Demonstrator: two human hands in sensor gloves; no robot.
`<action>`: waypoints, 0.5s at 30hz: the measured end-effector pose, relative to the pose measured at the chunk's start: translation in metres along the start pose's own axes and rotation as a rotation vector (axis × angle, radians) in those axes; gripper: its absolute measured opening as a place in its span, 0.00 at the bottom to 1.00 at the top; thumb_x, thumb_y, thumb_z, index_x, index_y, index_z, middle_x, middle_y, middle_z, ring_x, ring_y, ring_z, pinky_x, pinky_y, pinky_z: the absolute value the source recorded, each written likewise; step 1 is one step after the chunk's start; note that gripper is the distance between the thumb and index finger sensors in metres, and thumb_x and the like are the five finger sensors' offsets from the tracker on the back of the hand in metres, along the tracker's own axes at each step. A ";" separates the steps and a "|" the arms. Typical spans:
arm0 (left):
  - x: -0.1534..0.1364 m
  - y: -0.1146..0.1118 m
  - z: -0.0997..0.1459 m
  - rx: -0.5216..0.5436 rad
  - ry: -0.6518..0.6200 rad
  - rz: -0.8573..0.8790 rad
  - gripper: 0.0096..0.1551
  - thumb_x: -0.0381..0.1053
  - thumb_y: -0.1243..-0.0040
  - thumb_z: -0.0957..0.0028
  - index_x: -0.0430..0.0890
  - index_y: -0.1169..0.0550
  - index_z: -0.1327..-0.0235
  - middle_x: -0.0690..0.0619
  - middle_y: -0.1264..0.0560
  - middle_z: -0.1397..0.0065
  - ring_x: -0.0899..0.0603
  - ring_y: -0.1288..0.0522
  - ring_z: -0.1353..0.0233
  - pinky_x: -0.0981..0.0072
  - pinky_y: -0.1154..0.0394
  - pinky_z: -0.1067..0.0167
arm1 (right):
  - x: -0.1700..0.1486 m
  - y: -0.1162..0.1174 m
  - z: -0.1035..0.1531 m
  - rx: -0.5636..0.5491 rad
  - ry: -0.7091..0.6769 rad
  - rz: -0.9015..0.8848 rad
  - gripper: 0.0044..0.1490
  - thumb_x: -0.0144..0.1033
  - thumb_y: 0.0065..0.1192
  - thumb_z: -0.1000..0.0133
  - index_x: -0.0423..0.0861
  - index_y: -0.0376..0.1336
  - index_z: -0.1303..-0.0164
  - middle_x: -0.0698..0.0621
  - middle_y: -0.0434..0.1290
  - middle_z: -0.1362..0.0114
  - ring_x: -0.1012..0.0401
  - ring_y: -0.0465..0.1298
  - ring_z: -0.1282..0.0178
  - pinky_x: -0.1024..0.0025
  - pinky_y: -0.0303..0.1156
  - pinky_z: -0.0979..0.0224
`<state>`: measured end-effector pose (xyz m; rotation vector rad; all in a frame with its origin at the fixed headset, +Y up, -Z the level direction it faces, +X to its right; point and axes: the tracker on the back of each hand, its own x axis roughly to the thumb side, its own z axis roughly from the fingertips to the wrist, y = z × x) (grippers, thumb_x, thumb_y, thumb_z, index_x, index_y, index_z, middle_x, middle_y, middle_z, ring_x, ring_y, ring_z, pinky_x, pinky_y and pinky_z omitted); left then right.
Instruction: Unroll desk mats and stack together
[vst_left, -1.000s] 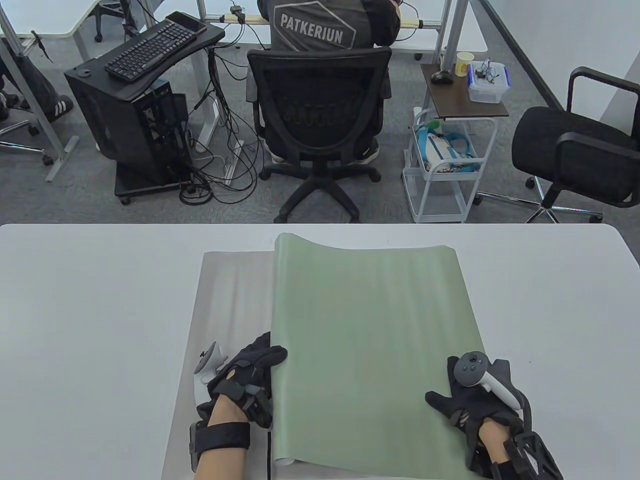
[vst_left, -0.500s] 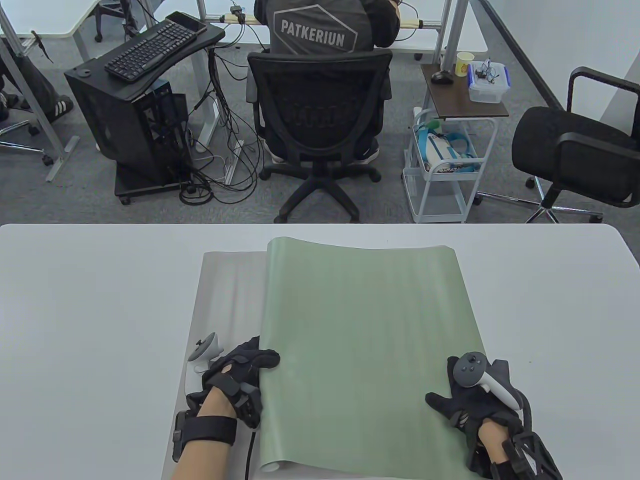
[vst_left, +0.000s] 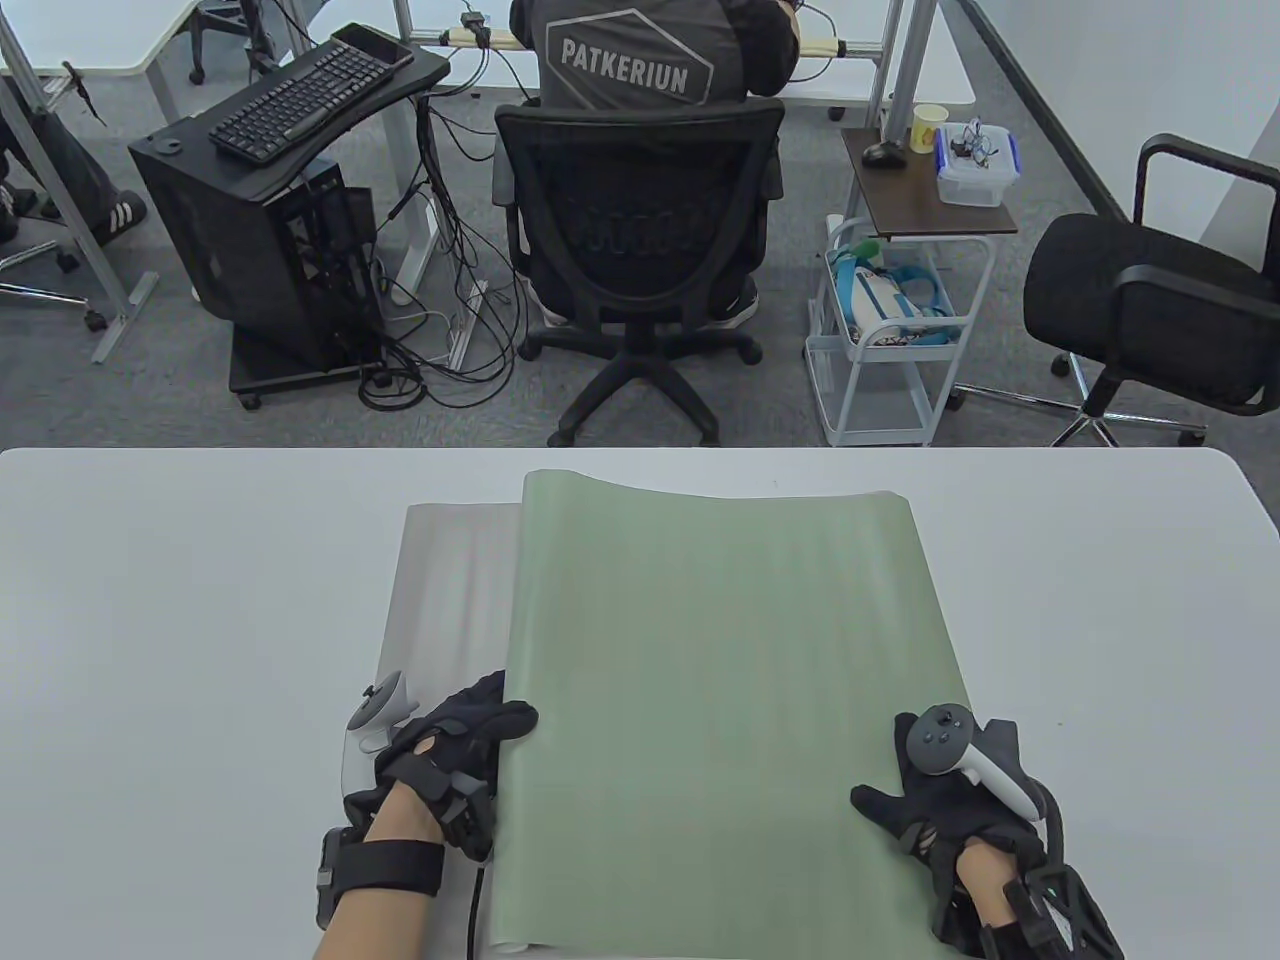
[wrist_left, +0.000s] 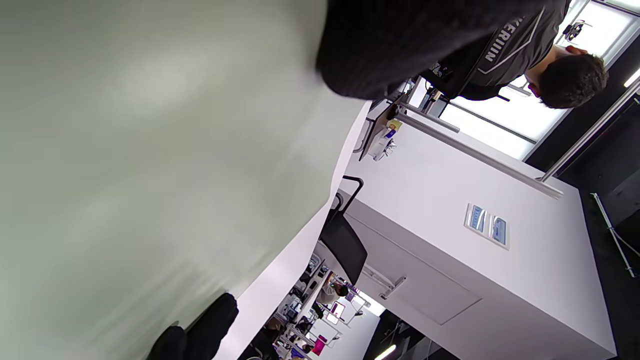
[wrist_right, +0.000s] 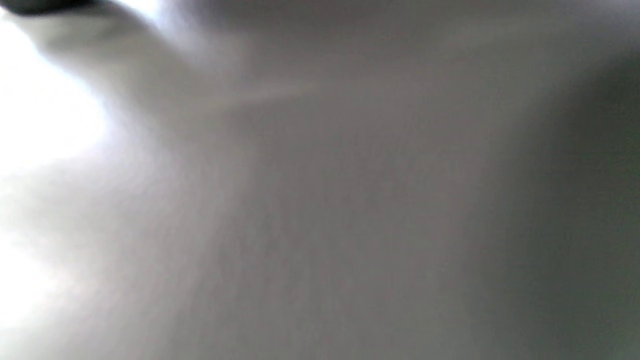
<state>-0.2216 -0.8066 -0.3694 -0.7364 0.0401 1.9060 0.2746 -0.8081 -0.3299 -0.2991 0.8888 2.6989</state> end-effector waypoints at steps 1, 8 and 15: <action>0.000 0.001 0.000 0.001 0.002 0.013 0.50 0.44 0.31 0.49 0.39 0.52 0.29 0.41 0.37 0.26 0.41 0.19 0.39 0.55 0.18 0.42 | 0.000 0.000 0.000 0.000 0.001 0.001 0.59 0.74 0.43 0.52 0.61 0.18 0.30 0.57 0.13 0.24 0.52 0.15 0.24 0.49 0.21 0.25; -0.001 0.005 -0.004 -0.029 0.034 0.022 0.42 0.49 0.29 0.49 0.46 0.44 0.33 0.53 0.33 0.33 0.46 0.20 0.44 0.62 0.17 0.45 | 0.000 0.000 0.000 0.002 0.001 0.002 0.59 0.74 0.43 0.52 0.61 0.18 0.30 0.57 0.13 0.24 0.52 0.16 0.24 0.48 0.21 0.25; 0.005 0.009 0.004 0.017 0.011 -0.013 0.40 0.42 0.36 0.49 0.42 0.48 0.34 0.44 0.35 0.26 0.39 0.17 0.37 0.59 0.15 0.45 | 0.000 0.000 0.000 0.001 0.001 0.002 0.60 0.74 0.43 0.52 0.61 0.18 0.30 0.57 0.13 0.24 0.52 0.16 0.24 0.48 0.21 0.25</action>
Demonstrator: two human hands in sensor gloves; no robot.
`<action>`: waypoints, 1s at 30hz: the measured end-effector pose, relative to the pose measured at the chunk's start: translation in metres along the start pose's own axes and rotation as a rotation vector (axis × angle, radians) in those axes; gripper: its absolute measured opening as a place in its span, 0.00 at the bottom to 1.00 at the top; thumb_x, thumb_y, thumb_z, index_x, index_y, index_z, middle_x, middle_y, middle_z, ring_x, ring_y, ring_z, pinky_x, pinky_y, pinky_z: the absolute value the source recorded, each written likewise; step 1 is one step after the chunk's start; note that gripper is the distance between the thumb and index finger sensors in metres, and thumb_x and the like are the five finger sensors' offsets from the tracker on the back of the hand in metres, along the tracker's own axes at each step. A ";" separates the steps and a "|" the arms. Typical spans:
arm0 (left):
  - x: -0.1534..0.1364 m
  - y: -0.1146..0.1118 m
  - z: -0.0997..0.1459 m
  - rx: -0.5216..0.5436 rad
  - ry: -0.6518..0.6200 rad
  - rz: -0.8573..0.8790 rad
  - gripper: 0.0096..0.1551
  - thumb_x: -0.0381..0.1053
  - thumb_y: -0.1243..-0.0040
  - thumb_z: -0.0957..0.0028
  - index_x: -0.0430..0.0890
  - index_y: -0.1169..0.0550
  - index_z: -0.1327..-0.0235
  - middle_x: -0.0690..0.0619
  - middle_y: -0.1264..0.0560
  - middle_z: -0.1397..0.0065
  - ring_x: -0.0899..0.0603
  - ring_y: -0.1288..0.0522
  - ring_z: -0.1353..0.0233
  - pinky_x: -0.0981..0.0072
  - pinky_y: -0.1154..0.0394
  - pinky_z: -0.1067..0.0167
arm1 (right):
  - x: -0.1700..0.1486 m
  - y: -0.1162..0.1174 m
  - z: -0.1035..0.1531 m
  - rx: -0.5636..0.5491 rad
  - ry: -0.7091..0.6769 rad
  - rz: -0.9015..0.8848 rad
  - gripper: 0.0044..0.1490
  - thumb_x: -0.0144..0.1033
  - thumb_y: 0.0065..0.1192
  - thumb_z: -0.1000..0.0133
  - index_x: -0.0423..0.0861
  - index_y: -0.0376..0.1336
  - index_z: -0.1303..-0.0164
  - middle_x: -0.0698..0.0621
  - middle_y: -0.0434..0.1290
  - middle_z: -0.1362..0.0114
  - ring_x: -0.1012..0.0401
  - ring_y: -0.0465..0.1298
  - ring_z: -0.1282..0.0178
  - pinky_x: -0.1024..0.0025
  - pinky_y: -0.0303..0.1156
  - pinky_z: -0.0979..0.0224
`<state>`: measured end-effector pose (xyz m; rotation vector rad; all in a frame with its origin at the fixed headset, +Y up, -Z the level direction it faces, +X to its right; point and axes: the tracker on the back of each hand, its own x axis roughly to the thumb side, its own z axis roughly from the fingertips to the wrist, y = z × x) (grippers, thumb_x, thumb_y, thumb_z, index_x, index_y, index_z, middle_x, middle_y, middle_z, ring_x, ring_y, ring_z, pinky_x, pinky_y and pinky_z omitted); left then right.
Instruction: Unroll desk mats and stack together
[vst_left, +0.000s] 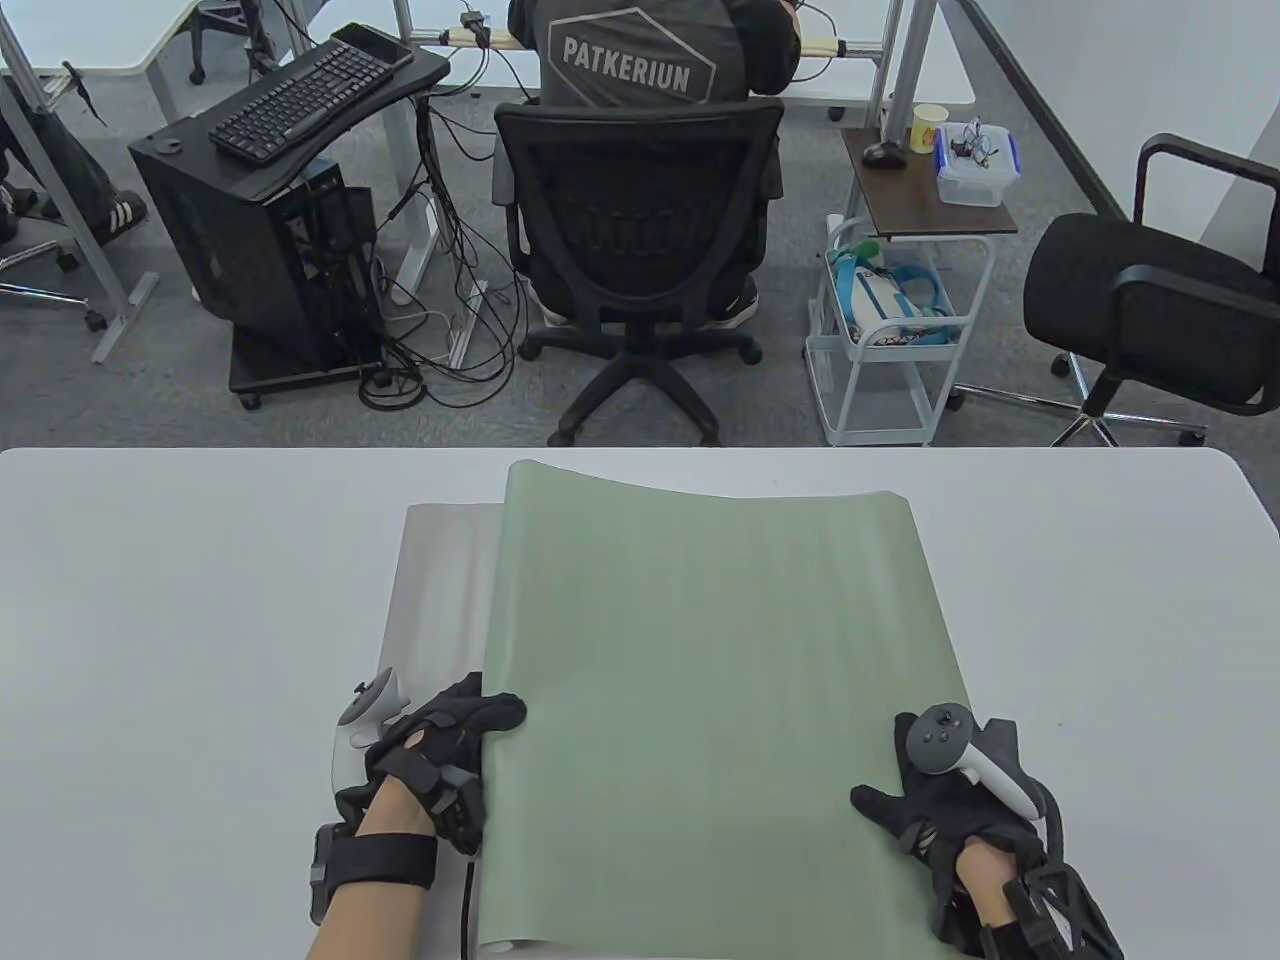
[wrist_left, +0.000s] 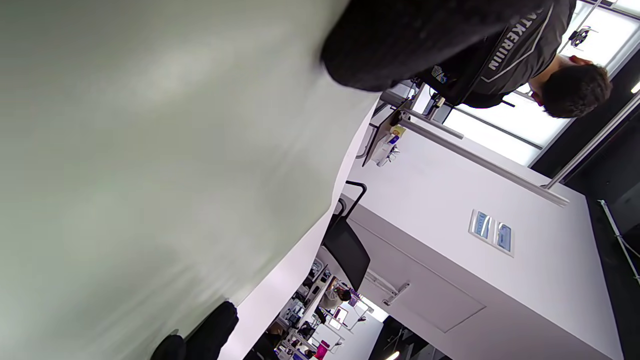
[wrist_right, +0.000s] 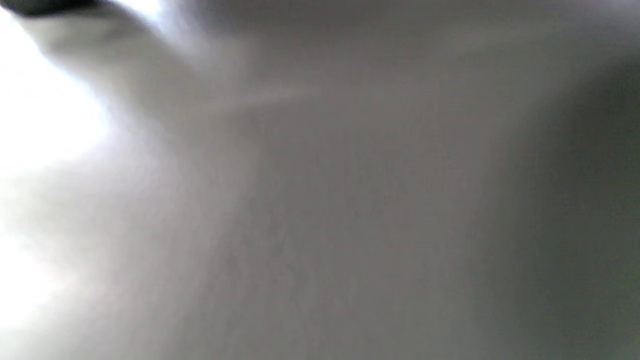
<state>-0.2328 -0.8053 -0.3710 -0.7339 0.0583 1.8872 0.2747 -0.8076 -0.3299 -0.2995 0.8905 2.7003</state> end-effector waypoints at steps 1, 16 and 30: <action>0.001 0.001 0.001 0.011 -0.003 -0.011 0.41 0.42 0.36 0.49 0.42 0.49 0.33 0.45 0.35 0.26 0.39 0.17 0.37 0.58 0.15 0.44 | 0.000 0.000 0.000 0.000 0.000 0.000 0.60 0.74 0.43 0.52 0.61 0.19 0.30 0.57 0.13 0.24 0.52 0.16 0.24 0.48 0.21 0.25; 0.001 0.009 0.016 0.079 -0.130 0.127 0.48 0.43 0.35 0.47 0.45 0.54 0.28 0.42 0.38 0.23 0.40 0.21 0.35 0.53 0.20 0.39 | 0.000 0.000 0.000 -0.005 -0.003 -0.001 0.59 0.74 0.44 0.52 0.61 0.19 0.29 0.57 0.14 0.24 0.52 0.16 0.24 0.48 0.21 0.25; -0.004 0.005 -0.001 -0.096 -0.094 0.195 0.38 0.50 0.29 0.48 0.47 0.38 0.31 0.51 0.27 0.35 0.50 0.17 0.53 0.64 0.14 0.53 | -0.001 -0.001 0.000 0.011 -0.017 -0.002 0.59 0.73 0.46 0.52 0.62 0.19 0.29 0.58 0.14 0.24 0.53 0.16 0.24 0.49 0.21 0.25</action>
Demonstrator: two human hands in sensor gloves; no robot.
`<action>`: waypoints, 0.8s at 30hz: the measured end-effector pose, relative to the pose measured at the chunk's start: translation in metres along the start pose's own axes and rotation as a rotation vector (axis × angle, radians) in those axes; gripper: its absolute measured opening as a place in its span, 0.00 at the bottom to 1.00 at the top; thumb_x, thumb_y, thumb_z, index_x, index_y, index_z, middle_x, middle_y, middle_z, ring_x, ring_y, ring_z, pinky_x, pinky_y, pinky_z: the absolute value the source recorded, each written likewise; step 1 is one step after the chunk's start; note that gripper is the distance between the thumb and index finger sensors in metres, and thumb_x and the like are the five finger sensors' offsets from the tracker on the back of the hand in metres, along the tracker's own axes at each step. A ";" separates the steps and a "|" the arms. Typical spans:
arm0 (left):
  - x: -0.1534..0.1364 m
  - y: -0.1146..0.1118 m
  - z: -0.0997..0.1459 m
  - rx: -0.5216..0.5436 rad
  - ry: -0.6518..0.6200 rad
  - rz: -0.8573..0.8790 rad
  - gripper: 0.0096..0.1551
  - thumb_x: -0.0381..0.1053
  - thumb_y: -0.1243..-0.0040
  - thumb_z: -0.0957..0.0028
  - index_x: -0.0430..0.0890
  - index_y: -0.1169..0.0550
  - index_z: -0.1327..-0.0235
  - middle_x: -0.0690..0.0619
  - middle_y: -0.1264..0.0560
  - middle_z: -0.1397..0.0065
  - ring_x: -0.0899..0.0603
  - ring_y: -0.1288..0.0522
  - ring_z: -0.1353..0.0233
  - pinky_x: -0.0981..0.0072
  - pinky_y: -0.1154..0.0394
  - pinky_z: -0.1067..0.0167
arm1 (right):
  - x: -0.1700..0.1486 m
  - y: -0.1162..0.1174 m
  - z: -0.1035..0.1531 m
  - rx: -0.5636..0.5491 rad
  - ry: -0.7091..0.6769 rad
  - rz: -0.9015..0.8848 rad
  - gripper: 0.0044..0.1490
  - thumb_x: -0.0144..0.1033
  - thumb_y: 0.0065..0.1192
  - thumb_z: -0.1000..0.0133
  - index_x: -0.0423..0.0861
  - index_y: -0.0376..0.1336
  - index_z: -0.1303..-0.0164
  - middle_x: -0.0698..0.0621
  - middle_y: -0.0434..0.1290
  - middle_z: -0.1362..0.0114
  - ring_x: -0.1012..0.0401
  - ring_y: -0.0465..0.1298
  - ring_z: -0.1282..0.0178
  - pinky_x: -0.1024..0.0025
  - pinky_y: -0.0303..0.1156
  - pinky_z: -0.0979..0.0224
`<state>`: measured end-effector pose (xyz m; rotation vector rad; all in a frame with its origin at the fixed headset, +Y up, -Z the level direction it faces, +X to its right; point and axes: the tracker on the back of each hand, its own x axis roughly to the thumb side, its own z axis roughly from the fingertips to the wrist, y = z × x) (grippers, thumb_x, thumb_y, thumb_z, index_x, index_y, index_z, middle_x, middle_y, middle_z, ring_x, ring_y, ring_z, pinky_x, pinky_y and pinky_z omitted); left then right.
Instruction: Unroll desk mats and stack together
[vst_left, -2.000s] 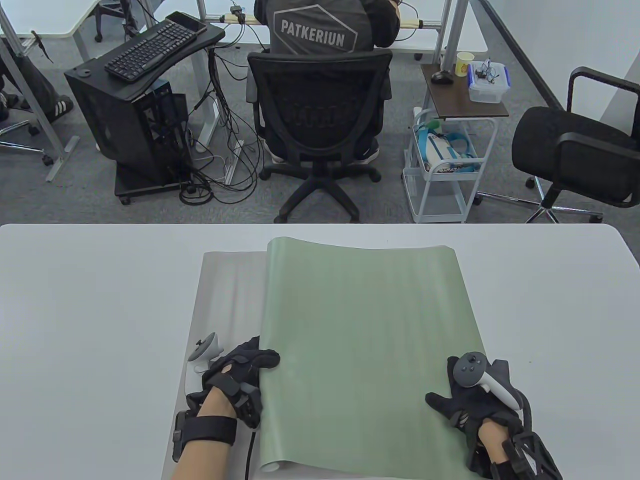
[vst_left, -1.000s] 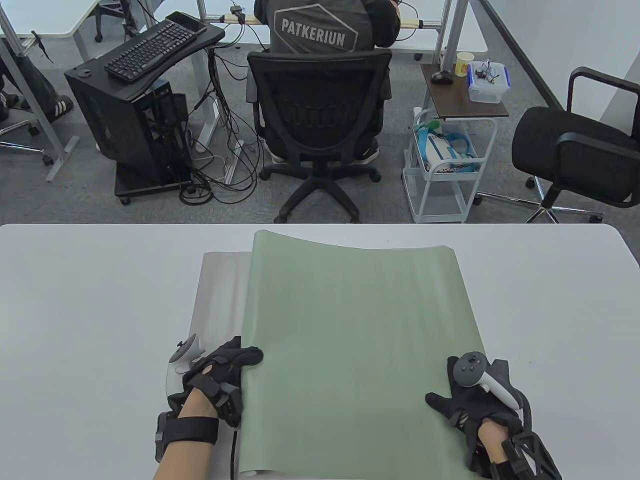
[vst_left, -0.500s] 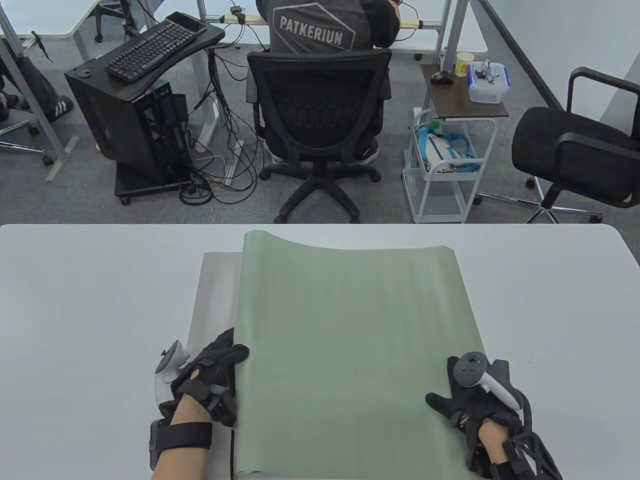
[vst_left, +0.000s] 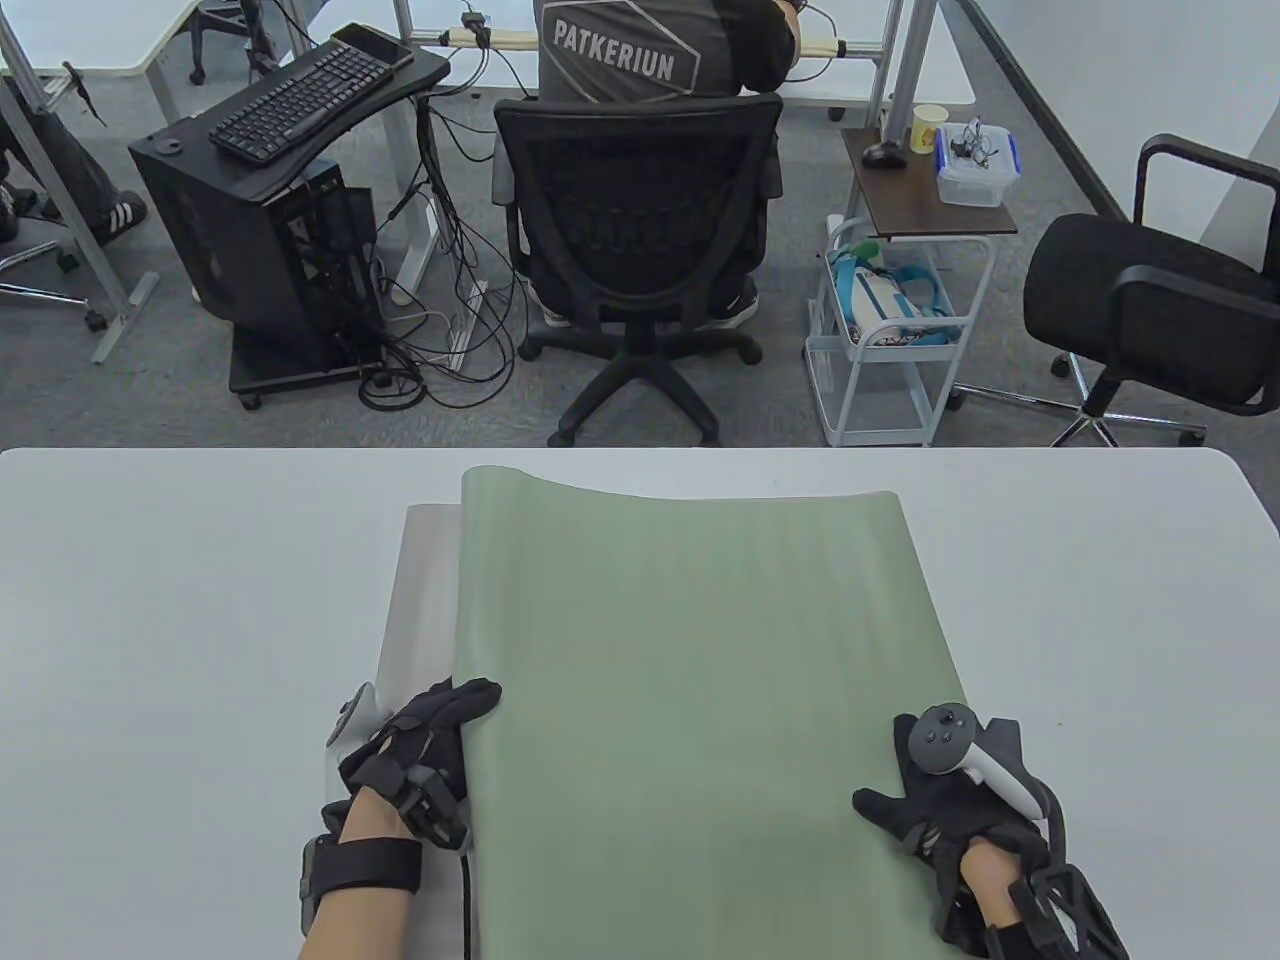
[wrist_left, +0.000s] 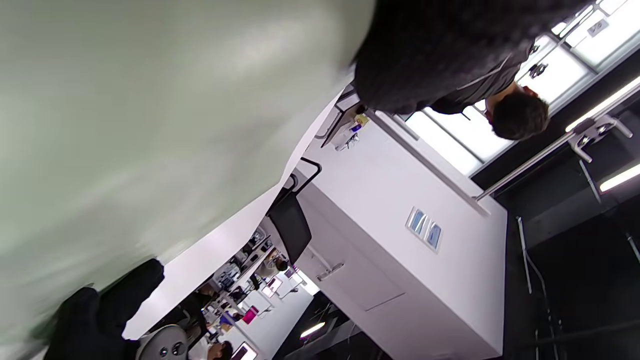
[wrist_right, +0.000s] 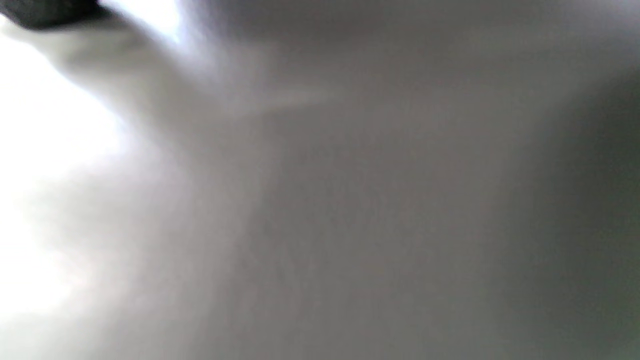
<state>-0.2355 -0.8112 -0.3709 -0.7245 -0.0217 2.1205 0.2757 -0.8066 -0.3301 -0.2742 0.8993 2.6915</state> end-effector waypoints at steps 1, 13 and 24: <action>0.003 -0.002 -0.001 -0.001 -0.002 -0.026 0.36 0.50 0.30 0.48 0.50 0.37 0.31 0.53 0.27 0.36 0.51 0.17 0.54 0.65 0.14 0.54 | 0.000 0.000 0.000 0.001 0.001 0.004 0.59 0.73 0.46 0.52 0.62 0.19 0.29 0.58 0.14 0.24 0.53 0.16 0.24 0.49 0.21 0.25; 0.028 0.017 0.028 0.198 -0.006 -0.163 0.44 0.40 0.39 0.48 0.43 0.51 0.28 0.39 0.37 0.24 0.37 0.21 0.37 0.50 0.18 0.44 | 0.000 0.000 0.001 -0.005 0.006 0.009 0.59 0.73 0.45 0.52 0.62 0.19 0.29 0.58 0.14 0.24 0.53 0.16 0.24 0.49 0.21 0.25; 0.024 0.026 0.031 0.117 -0.077 -0.001 0.49 0.49 0.24 0.52 0.42 0.44 0.29 0.43 0.31 0.27 0.42 0.16 0.41 0.64 0.14 0.46 | 0.000 0.000 0.001 -0.005 0.008 0.006 0.59 0.73 0.46 0.52 0.62 0.20 0.29 0.58 0.15 0.24 0.52 0.16 0.24 0.48 0.22 0.25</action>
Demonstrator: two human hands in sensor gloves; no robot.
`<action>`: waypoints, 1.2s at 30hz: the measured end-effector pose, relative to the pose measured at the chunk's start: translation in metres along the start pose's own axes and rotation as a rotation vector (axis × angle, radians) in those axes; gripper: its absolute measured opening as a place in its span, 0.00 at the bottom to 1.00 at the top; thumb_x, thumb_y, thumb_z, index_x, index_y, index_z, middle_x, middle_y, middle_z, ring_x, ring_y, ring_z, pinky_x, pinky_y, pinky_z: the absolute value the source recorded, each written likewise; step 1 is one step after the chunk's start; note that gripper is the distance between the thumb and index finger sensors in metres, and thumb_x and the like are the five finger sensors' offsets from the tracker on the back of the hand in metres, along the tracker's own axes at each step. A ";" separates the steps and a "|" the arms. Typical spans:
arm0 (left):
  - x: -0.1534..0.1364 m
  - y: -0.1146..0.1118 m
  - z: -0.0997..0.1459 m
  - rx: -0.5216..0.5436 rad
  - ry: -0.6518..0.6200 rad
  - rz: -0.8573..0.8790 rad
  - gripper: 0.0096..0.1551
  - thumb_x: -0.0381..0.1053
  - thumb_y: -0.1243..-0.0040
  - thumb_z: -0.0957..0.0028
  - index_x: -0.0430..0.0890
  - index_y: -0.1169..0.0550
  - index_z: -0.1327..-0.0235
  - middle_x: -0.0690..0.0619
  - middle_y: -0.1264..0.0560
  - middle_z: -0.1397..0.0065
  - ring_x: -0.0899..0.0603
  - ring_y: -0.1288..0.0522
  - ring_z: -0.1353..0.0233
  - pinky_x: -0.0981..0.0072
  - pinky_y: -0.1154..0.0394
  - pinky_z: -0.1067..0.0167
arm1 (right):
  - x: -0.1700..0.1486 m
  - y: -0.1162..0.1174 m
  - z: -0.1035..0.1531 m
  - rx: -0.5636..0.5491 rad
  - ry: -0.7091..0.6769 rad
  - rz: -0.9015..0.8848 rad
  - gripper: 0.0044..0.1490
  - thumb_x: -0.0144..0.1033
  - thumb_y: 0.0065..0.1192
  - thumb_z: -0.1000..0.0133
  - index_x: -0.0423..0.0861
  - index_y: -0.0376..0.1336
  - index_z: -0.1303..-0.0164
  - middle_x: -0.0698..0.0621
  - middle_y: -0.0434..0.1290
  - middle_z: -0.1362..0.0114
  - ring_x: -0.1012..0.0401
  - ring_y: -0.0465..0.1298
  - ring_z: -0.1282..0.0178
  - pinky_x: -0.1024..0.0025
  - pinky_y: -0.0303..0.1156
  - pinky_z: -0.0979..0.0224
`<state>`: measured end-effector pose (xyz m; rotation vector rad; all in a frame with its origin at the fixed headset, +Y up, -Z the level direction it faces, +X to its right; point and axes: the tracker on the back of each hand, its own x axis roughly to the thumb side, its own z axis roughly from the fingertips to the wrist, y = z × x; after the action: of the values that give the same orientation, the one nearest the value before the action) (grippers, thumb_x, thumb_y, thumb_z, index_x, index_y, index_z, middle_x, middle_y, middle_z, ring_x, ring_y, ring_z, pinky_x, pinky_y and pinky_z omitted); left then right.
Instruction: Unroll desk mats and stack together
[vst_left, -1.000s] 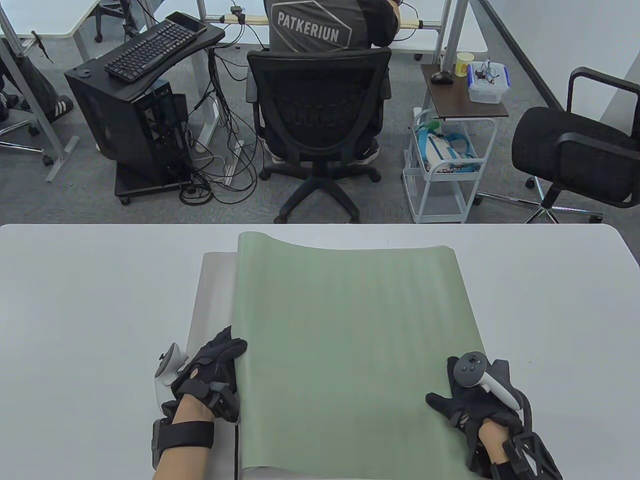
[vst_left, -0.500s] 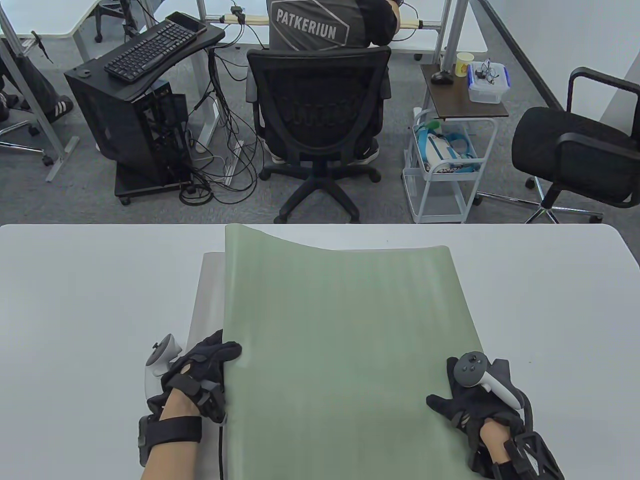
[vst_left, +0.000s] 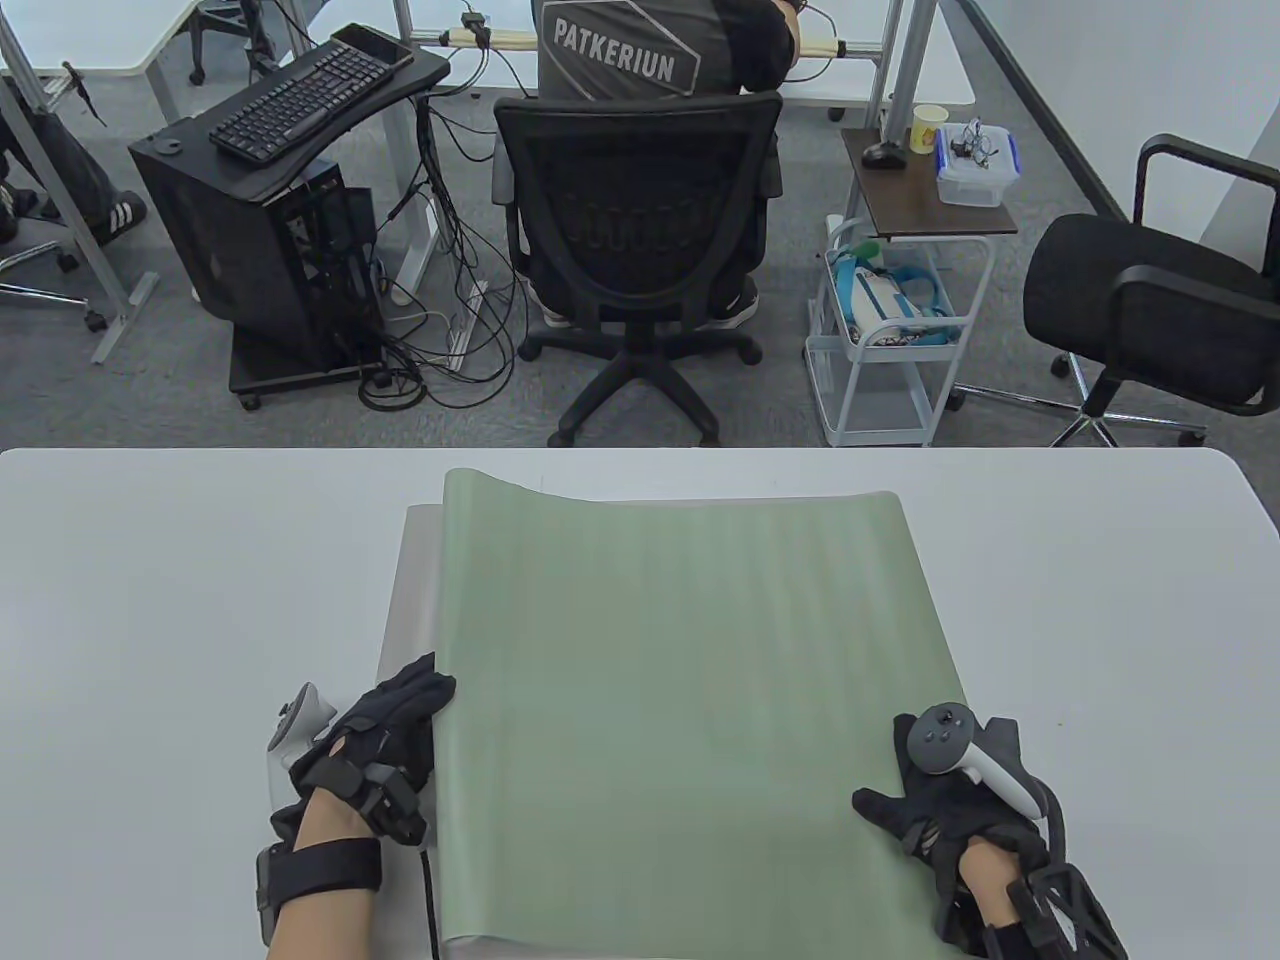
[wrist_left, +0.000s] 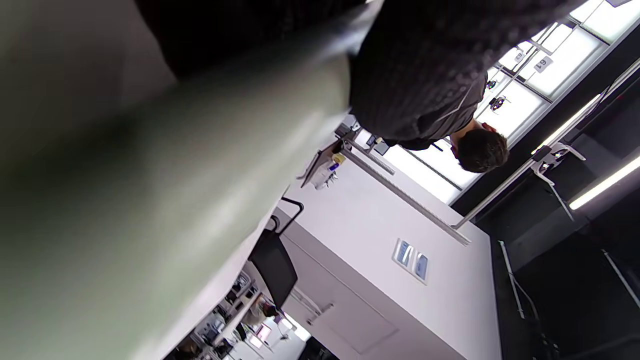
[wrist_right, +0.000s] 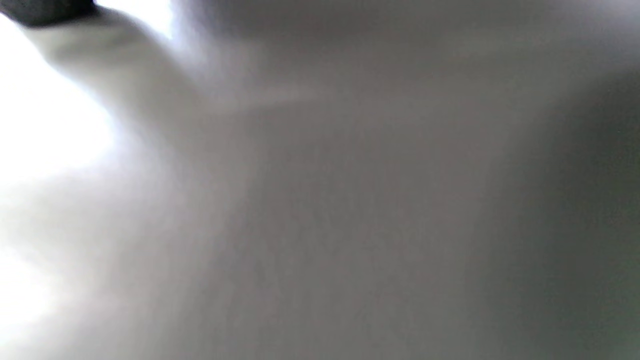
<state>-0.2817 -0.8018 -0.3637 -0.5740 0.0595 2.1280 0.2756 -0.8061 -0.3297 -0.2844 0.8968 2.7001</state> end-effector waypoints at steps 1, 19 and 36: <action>-0.002 0.000 -0.002 -0.016 -0.005 0.015 0.49 0.50 0.23 0.52 0.42 0.43 0.29 0.44 0.31 0.28 0.43 0.16 0.42 0.65 0.14 0.47 | 0.000 0.000 0.000 0.000 0.000 0.000 0.59 0.73 0.46 0.52 0.62 0.20 0.29 0.58 0.15 0.24 0.52 0.16 0.24 0.48 0.22 0.25; 0.000 0.000 -0.007 -0.025 -0.027 -0.021 0.34 0.54 0.32 0.47 0.49 0.36 0.33 0.56 0.25 0.38 0.50 0.17 0.53 0.68 0.16 0.56 | 0.001 0.000 0.000 -0.001 -0.001 0.002 0.59 0.73 0.46 0.52 0.62 0.20 0.29 0.58 0.15 0.23 0.52 0.17 0.24 0.48 0.22 0.25; 0.005 0.002 -0.001 -0.132 -0.118 0.075 0.42 0.50 0.32 0.48 0.47 0.45 0.29 0.50 0.34 0.25 0.44 0.19 0.42 0.62 0.16 0.47 | 0.001 0.000 0.000 -0.009 -0.002 0.005 0.59 0.72 0.46 0.51 0.61 0.20 0.29 0.57 0.15 0.23 0.52 0.17 0.23 0.48 0.22 0.25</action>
<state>-0.2852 -0.7993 -0.3675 -0.5295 -0.1282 2.2462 0.2748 -0.8061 -0.3303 -0.2819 0.8858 2.7096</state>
